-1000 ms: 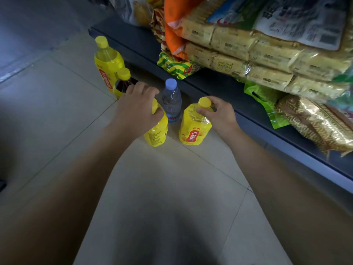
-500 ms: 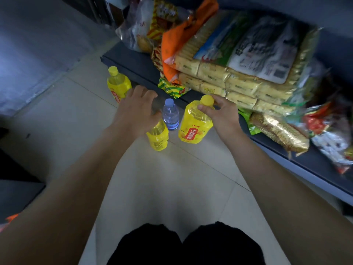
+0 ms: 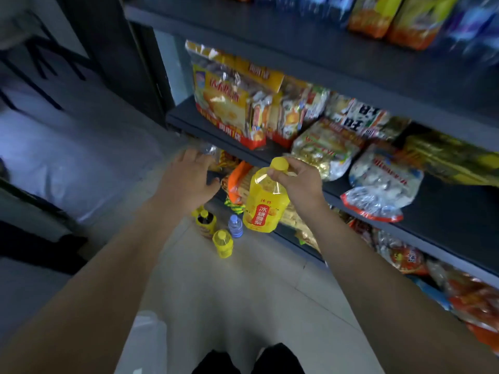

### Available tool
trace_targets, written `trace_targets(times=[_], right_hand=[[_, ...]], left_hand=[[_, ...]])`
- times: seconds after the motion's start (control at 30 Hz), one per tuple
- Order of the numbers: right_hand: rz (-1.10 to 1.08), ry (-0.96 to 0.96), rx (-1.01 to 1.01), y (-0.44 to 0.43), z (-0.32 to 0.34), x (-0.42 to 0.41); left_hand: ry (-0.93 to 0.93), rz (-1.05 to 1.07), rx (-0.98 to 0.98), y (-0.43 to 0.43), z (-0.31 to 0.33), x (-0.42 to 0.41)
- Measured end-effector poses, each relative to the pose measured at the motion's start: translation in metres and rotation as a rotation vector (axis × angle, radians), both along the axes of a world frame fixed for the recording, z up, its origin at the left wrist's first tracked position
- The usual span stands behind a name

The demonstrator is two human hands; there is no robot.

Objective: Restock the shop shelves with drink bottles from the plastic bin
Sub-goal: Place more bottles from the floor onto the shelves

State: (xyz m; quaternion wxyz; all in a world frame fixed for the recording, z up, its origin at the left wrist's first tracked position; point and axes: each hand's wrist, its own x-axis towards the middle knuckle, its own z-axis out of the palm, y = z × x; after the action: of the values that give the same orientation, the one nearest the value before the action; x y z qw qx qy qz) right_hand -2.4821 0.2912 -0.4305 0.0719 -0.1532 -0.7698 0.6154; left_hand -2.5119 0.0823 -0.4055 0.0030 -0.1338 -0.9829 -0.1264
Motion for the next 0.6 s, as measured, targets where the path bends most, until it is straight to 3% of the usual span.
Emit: trace_targets(times=[0.27, 0.6], right_hand=[[0.056, 0.098, 0.085, 0.001, 0.203, 0.028], [-0.059, 0.284, 0.118, 0.000, 0.367, 0.073]], left_hand=[[0.071, -0.023, 0.010, 0.006, 0.198, 0.043], [0.116, -0.181, 0.034, 0.004, 0.344, 0.065]])
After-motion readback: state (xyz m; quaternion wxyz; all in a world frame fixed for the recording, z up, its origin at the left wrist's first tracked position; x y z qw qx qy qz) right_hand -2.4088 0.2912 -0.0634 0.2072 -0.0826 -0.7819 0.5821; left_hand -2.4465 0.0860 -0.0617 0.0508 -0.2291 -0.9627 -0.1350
